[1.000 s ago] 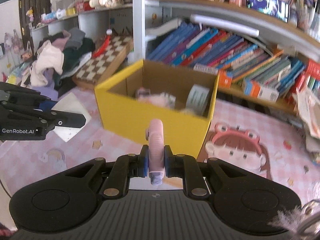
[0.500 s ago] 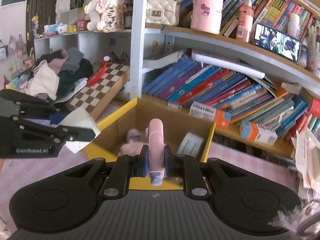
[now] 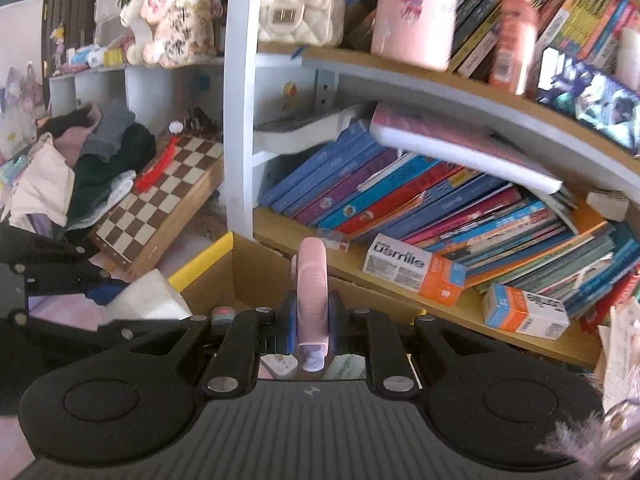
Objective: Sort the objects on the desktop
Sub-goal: 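Lift the white block with the left gripper while the right gripper carries the roller to the box, then open both grippers over the yellow box to drop the block and roller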
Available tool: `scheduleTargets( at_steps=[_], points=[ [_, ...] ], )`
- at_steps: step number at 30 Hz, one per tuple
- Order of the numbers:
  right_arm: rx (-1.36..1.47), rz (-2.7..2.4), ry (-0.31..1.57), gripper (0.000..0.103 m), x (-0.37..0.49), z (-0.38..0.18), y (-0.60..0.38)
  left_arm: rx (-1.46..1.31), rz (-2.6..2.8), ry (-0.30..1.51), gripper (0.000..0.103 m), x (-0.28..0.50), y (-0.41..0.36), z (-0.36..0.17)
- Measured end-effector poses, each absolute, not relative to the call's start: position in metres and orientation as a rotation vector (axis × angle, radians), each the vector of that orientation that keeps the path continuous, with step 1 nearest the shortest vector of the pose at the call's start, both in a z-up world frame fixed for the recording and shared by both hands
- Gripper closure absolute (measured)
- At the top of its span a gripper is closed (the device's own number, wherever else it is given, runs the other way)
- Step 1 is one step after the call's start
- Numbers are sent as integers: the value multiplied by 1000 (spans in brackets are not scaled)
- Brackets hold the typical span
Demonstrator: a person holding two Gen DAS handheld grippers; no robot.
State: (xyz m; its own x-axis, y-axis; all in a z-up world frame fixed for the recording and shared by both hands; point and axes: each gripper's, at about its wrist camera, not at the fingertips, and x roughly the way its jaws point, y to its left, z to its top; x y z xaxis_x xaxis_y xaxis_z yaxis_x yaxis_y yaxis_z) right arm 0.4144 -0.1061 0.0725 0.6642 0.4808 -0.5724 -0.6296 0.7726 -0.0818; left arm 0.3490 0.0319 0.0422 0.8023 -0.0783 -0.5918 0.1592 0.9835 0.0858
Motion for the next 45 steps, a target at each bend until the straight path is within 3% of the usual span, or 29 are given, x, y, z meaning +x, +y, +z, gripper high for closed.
scheduleTargets(
  at_steps=[25,38,40,44,45],
  points=[
    [-376,676,869,89,512,-24,-53,109,-53,834,78,428,38,-19],
    [-428,708,946,88,518,-36,-47,142,-60,871,76,431,36,-22],
    [-417,704,934,76,517,-35,-49,153,-60,872,72,430,35,-22],
    [-398,689,923,69,513,-31,-53,165,-71,859,57,426,32,-18],
    [-387,691,922,60,512,-30,-54,170,-69,850,43,424,31,-17]
  ],
)
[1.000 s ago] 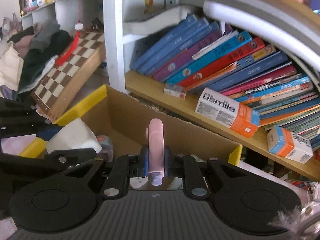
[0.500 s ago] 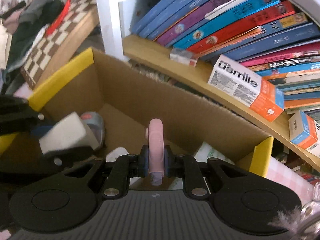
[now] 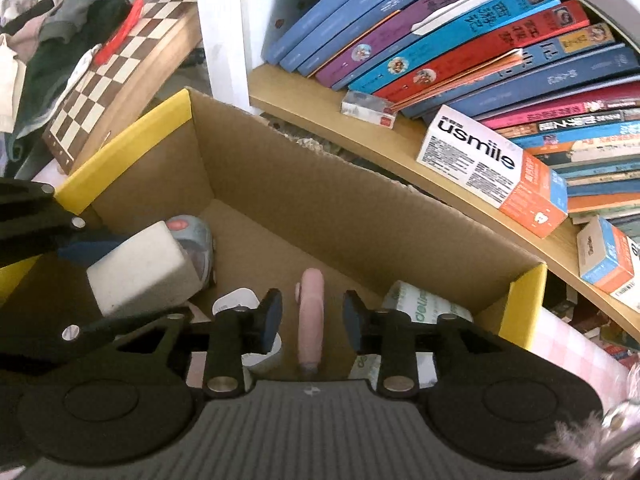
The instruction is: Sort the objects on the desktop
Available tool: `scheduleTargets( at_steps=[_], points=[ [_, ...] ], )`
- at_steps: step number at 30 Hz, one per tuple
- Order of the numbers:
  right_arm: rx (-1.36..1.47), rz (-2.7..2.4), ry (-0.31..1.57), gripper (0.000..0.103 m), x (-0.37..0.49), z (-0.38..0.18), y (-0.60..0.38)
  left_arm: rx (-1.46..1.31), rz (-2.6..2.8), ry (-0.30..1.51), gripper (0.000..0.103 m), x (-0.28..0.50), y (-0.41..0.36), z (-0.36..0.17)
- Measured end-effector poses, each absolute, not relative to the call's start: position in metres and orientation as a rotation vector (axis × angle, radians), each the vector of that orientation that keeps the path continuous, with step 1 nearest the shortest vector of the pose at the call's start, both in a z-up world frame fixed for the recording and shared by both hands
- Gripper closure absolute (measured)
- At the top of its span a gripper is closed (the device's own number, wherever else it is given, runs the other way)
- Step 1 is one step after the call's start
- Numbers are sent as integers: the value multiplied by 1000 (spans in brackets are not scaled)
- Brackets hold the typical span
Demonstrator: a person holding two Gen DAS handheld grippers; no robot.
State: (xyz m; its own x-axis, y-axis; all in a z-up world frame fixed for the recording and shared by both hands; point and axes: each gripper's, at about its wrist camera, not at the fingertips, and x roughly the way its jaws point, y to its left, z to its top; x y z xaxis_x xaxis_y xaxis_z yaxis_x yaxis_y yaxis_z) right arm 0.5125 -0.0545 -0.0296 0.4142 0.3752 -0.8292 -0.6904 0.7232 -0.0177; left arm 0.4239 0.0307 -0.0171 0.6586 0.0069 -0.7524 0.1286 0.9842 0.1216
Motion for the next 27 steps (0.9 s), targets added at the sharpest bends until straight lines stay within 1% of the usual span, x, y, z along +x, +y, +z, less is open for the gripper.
scheduleTargets(
  at_steps=[1,2,4,11,12,16,19,23,26,27],
  points=[
    [-369,693,920,55,512,-28,-57,181,-61,837,36,422,30,-16],
    [-348,695,916,55,511,-26,-60,195,-50,822,33,419,29,-15],
    [-313,693,901,49,507,-20,-67,193,-50,795,29,414,29,-11],
    [-228,700,847,45,491,2,-83,156,-35,727,27,398,34,8],
    [-223,702,838,43,488,5,-85,152,-33,719,27,395,34,11],
    [-207,703,788,38,475,19,-90,139,-16,680,20,384,33,22],
    [-193,705,746,32,463,29,-97,125,-8,655,19,372,32,32],
    [-176,700,689,29,445,42,-107,118,6,619,17,355,29,45],
    [-165,692,635,25,429,53,-116,113,17,585,15,340,26,55],
    [-162,689,617,24,423,57,-119,112,23,573,12,335,25,58]
  ],
)
